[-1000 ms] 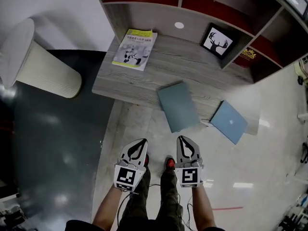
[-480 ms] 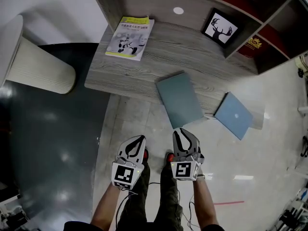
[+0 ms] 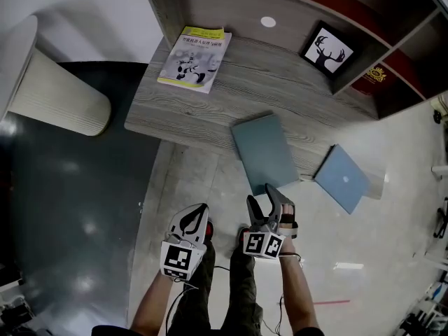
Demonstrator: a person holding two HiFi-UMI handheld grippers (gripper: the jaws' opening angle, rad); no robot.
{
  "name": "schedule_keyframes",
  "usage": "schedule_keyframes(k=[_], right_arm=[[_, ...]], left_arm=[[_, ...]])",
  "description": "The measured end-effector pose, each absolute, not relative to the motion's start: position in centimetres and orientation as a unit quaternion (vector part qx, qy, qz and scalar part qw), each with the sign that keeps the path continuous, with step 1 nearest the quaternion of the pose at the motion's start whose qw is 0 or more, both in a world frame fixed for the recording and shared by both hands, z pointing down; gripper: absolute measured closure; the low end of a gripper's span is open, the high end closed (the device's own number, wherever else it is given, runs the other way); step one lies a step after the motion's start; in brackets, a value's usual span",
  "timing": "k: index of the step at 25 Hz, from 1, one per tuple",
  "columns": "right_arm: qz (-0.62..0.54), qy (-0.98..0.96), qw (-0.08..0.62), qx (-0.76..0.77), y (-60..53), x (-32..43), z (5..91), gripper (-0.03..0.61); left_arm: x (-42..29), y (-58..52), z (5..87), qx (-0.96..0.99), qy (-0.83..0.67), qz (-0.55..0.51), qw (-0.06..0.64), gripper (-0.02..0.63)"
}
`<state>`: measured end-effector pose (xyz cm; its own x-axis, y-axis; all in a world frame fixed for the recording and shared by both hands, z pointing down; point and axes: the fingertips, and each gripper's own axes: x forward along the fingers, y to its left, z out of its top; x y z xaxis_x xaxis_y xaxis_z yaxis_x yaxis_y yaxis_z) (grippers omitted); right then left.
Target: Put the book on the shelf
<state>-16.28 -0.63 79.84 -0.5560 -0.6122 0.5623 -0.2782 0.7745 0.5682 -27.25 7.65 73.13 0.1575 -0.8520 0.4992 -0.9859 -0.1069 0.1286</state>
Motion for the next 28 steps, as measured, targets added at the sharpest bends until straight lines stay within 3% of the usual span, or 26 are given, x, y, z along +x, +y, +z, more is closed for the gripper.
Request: schedule_keyframes(k=[21,28], right_arm=[[-0.261,-0.831,0.406,0.276,-3.7,-16.6,81.2,0.283],[-0.269,-0.831,0.401,0.278,-4.1,-16.8,79.6,0.398]], left_arm=[[-28.2,6.3,75.7,0.714,-0.636,0.159,0.246,0.607],[-28.8,5.8,74.8,0.711,-0.641,0.154,0.244,0.607]])
